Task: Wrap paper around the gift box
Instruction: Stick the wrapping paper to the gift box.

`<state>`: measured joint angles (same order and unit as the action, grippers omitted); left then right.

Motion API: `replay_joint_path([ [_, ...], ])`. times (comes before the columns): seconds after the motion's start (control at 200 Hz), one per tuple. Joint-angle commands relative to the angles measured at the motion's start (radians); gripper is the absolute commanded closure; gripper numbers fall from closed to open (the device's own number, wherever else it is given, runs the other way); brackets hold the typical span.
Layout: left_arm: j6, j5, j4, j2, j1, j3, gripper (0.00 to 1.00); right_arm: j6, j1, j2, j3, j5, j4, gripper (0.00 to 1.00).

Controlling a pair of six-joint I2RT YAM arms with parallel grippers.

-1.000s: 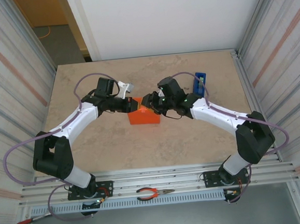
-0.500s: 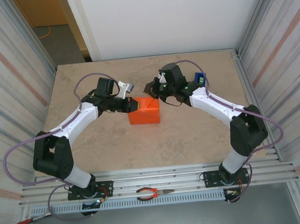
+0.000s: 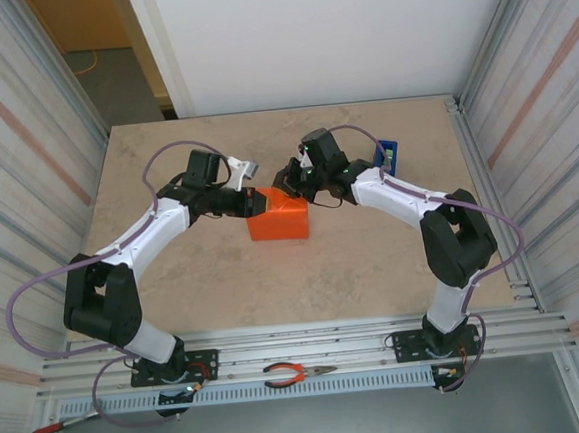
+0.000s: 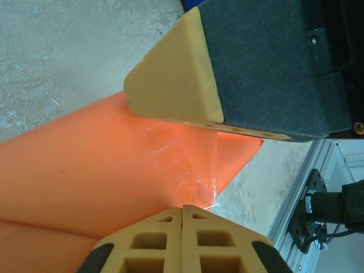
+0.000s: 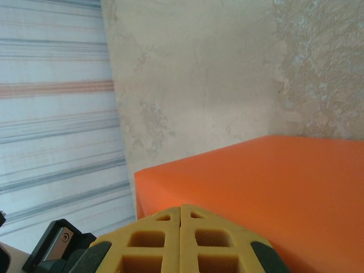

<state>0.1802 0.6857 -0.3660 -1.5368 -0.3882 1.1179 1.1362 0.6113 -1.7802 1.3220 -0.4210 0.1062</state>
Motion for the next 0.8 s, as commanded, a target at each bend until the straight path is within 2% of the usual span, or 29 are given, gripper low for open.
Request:
replay_joint_path([
  [0.0, -0.021, -0.042, -0.055, -0.011, -0.015, -0.041, 1.0, -0.007, 0.009, -0.011, -0.017, -0.018, 0.02, 1.0],
  [0.797, -0.019, -0.034, -0.051, -0.006, -0.016, -0.041, 1.0, -0.062, 0.054, 0.076, -0.071, -0.028, 0.105, 1.0],
])
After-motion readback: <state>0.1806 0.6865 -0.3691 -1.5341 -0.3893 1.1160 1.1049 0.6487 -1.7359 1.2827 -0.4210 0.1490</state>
